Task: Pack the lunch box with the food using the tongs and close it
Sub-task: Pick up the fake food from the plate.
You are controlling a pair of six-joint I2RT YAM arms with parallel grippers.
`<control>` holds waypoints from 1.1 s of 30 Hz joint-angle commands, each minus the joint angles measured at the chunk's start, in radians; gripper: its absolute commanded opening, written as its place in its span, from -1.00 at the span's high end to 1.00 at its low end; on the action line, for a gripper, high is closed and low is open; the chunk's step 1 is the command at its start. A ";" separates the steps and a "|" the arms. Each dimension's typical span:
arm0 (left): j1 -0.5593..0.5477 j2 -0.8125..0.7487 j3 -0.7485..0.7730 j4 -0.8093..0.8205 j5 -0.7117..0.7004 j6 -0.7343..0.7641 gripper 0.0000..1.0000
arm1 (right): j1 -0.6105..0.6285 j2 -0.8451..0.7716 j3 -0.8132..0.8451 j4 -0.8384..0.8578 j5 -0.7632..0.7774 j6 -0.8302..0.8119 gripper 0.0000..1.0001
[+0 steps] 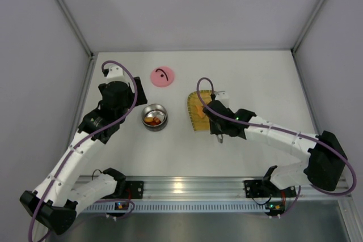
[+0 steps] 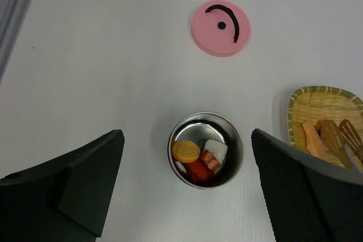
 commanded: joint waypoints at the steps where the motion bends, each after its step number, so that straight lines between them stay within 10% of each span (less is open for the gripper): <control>1: 0.004 -0.001 0.016 0.022 -0.016 0.007 -0.98 | -0.013 -0.007 0.061 0.044 0.025 -0.019 0.48; 33: 0.004 0.004 0.018 0.024 -0.013 0.007 -0.98 | 0.099 -0.021 0.291 -0.019 -0.007 -0.040 0.56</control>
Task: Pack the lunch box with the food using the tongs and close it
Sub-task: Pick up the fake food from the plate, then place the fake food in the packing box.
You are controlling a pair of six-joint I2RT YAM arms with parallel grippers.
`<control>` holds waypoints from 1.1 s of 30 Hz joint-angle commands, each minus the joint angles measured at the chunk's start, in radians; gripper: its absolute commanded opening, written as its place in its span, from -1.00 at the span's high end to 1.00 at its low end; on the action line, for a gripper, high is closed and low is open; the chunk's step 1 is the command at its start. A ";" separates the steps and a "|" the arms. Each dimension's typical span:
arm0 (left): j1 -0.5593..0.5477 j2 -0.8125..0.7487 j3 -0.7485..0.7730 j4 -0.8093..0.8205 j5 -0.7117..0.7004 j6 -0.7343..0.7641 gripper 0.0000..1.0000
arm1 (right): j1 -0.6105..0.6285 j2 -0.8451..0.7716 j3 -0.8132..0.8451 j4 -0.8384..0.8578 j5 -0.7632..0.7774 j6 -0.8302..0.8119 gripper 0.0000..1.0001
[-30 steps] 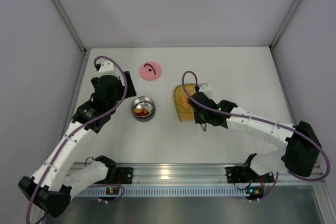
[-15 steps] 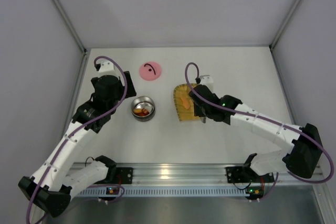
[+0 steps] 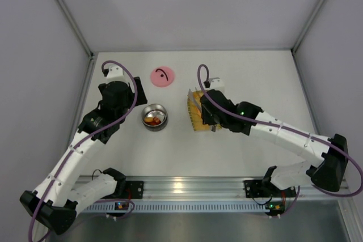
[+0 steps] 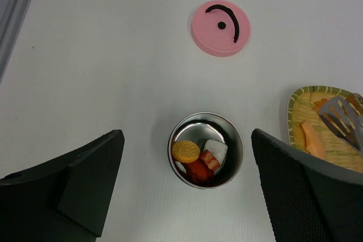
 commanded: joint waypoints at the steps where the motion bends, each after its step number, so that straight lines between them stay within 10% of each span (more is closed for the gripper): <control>1: 0.005 0.005 0.016 0.024 -0.013 0.007 -0.98 | 0.053 0.024 0.088 0.031 -0.024 0.004 0.56; 33: 0.004 0.001 0.018 0.021 -0.018 0.008 -0.98 | 0.248 0.371 0.373 0.120 -0.113 -0.016 0.43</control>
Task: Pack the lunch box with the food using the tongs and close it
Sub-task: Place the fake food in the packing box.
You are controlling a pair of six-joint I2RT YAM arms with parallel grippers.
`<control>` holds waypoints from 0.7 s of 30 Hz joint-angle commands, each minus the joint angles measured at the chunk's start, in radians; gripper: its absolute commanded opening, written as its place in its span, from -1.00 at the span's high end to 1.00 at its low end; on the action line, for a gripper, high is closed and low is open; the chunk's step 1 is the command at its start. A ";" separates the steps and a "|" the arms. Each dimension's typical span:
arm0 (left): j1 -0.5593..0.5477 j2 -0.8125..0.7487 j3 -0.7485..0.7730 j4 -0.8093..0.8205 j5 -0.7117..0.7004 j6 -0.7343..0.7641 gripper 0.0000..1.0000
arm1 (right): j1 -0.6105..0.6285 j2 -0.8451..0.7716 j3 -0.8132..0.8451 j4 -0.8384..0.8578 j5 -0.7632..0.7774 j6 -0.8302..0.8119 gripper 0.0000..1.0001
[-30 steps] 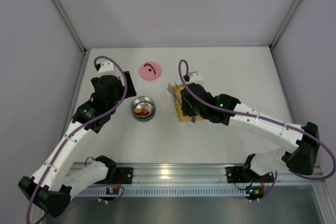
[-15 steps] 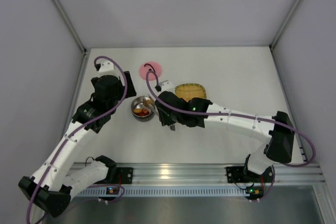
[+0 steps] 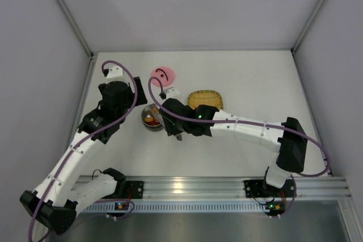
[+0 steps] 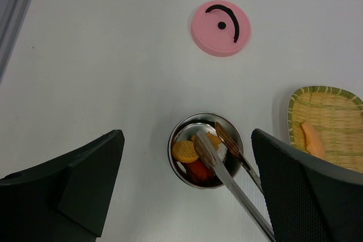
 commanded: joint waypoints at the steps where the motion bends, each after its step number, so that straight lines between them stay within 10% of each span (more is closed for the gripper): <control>1: 0.005 0.001 0.016 0.022 -0.018 0.008 -0.98 | 0.018 0.003 0.066 0.062 0.005 -0.015 0.39; 21: 0.005 0.002 0.016 0.022 -0.021 0.008 -0.98 | 0.018 -0.066 0.053 0.018 0.072 -0.023 0.17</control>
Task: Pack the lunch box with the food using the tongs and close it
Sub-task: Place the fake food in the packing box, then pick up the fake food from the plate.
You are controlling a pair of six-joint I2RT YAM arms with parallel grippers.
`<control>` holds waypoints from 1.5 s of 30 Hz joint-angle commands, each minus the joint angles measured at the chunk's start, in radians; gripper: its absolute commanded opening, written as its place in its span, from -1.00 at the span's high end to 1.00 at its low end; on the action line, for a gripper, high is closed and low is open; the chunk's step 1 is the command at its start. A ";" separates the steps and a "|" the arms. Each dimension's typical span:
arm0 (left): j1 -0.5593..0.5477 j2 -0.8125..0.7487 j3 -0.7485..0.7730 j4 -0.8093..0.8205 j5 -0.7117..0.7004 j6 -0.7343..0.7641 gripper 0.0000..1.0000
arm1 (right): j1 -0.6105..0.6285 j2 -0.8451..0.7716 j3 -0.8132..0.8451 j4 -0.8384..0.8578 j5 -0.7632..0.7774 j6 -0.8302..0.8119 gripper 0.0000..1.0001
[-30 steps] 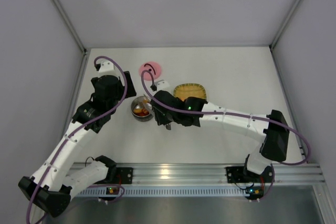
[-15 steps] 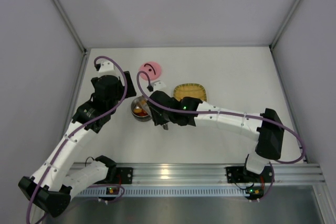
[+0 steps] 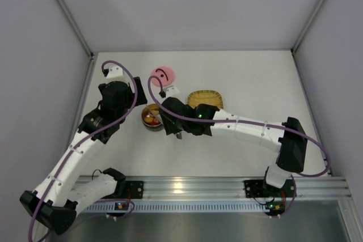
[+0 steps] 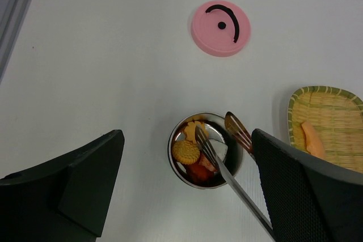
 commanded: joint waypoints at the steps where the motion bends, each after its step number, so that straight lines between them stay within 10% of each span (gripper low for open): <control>1: 0.005 0.002 0.016 0.022 -0.020 0.008 -0.98 | 0.016 -0.083 0.033 0.011 0.067 -0.004 0.17; 21: 0.004 0.005 0.018 0.024 -0.013 0.007 -0.98 | -0.131 -0.492 -0.437 -0.081 0.210 0.134 0.13; 45: 0.004 0.010 0.018 0.022 -0.016 0.008 -0.98 | -0.253 -0.388 -0.532 0.075 0.053 0.078 0.15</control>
